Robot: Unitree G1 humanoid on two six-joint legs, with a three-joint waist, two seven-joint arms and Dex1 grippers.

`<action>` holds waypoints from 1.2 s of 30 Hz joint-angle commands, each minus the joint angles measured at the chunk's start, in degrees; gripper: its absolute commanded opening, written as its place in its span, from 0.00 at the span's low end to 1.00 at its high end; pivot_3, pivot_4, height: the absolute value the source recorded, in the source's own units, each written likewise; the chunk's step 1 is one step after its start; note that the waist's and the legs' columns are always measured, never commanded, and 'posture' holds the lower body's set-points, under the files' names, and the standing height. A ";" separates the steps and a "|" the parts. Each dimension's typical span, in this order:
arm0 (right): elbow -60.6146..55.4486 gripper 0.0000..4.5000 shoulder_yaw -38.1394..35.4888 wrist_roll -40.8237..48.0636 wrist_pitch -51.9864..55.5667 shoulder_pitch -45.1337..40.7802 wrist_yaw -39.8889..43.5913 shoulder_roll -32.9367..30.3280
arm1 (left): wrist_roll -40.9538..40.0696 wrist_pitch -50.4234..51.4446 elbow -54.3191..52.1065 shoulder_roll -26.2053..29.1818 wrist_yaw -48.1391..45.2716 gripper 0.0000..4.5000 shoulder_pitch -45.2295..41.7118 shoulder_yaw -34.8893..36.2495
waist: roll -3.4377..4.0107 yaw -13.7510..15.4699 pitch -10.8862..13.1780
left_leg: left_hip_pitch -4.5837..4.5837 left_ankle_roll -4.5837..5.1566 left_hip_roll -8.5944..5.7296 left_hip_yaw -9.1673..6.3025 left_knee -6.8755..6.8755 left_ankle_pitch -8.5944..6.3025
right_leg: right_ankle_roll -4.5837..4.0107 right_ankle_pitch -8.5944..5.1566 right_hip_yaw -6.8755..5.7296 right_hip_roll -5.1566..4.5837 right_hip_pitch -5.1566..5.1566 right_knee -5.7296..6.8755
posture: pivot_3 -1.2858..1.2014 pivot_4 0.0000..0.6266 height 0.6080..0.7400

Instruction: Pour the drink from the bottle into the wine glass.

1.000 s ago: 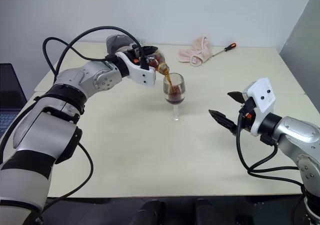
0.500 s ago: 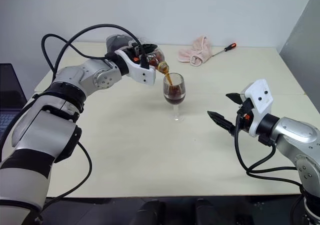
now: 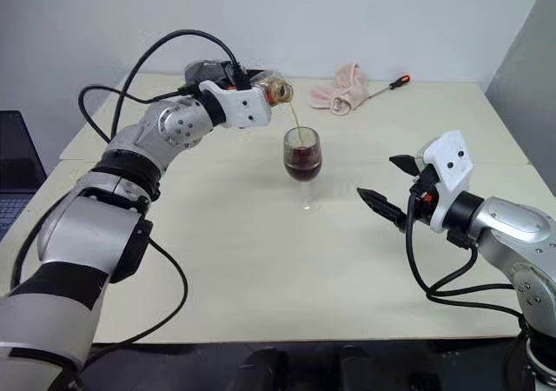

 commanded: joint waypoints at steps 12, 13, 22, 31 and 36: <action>5.53 1.00 7.46 2.99 1.49 -20.53 -3.45 10.49 | -38.21 36.01 -13.76 -4.95 -11.25 0.24 17.50 31.94 | 0.01 -0.32 -0.01 | 0.04 0.02 0.03 -0.06 0.07 0.02 | -0.02 0.01 0.02 0.01 -0.02 0.03 | 0.52 0.24 1.00; 5.31 1.00 8.66 3.06 2.03 -21.56 -3.23 10.84 | -38.42 37.42 -15.32 -4.84 -10.26 0.24 18.99 32.39 | 0.01 -0.36 -0.01 | 0.04 0.02 0.03 -0.07 0.07 0.02 | -0.02 0.01 0.01 0.01 -0.02 0.03 | 0.52 0.24 1.00; 7.05 1.00 18.91 -0.47 5.23 -26.15 -2.33 13.34 | -38.31 43.22 -27.53 -4.58 -4.28 0.24 30.17 32.72 | -0.09 0.18 -0.08 | 0.05 0.01 0.03 -0.16 0.07 0.02 | -0.09 0.06 -0.03 0.01 -0.03 0.06 | 0.52 0.24 1.00; 8.86 1.00 20.52 -3.86 3.63 -26.91 1.35 13.44 | -37.19 45.69 -33.93 -3.88 -2.02 0.90 34.62 31.47 | -0.10 0.22 -0.10 | 0.08 0.01 0.02 -0.16 0.06 0.02 | -0.07 0.07 -0.04 0.01 -0.02 0.05 | 0.52 0.24 1.00; 10.68 1.00 20.43 -5.70 2.12 -26.70 3.47 12.85 | -36.05 47.18 -39.47 -1.92 -1.60 1.00 36.98 31.17 | -0.10 0.10 -0.10 | 0.08 0.01 0.02 -0.15 0.03 0.02 | -0.08 0.08 -0.03 0.01 -0.03 0.04 | 0.52 0.24 1.00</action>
